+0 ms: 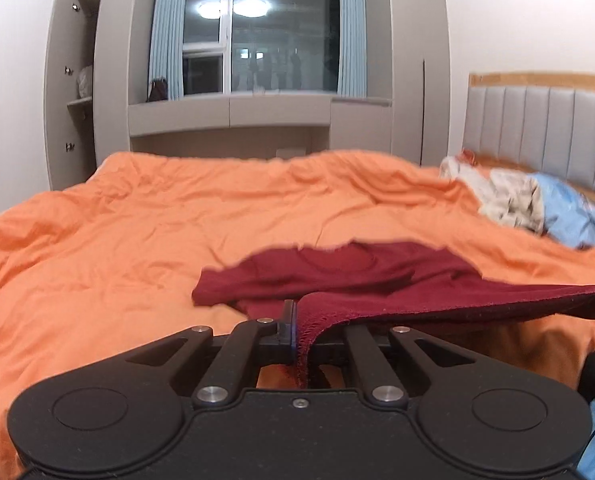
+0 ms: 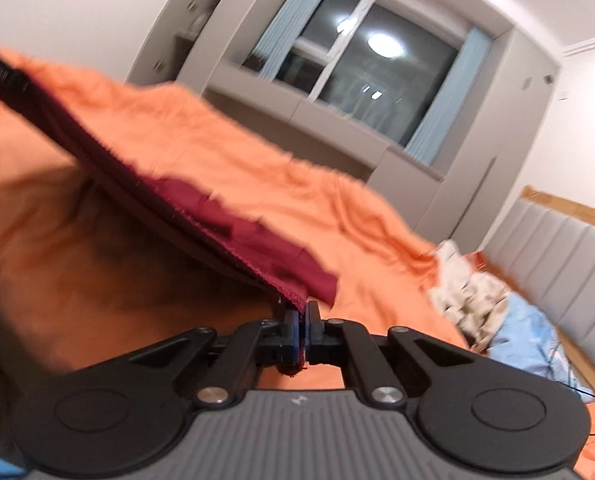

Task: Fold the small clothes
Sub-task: 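Close the left gripper on the hem while the right gripper lifts it toward the collar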

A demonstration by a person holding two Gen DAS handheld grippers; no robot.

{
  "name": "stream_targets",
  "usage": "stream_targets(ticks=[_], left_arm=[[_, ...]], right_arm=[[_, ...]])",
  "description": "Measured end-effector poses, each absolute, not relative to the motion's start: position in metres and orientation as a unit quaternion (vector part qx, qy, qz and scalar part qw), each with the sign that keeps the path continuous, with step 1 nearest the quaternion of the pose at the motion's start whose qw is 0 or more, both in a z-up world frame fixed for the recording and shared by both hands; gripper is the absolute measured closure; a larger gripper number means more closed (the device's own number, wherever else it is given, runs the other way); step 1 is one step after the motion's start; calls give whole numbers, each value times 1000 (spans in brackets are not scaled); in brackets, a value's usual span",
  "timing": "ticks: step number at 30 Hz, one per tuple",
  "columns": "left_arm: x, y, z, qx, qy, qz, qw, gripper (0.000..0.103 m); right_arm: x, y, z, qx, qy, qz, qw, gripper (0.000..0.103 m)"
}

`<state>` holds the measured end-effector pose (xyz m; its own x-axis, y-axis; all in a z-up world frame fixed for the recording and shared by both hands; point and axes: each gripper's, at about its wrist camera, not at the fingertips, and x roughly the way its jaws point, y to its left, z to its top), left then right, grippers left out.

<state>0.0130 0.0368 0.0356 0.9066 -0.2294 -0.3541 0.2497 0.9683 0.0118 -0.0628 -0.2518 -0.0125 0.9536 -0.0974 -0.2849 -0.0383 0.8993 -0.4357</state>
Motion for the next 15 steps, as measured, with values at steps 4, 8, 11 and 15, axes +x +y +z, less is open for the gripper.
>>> stream_targets(ticks=[4, 8, 11, 15], left_arm=[[-11, 40, 60, 31, 165, -134, 977, 100], [-8, 44, 76, 27, 201, -147, 968, 100], [16, 52, 82, -15, 236, -161, 958, 100], [60, 52, 92, -14, 264, -166, 950, 99]], right_arm=[[-88, -251, 15, -198, 117, -26, 973, 101], [-90, -260, 42, -141, 116, -7, 983, 100], [-66, -273, 59, -98, 114, 14, 989, 100], [-12, -286, 73, -136, 107, 12, 985, 100]])
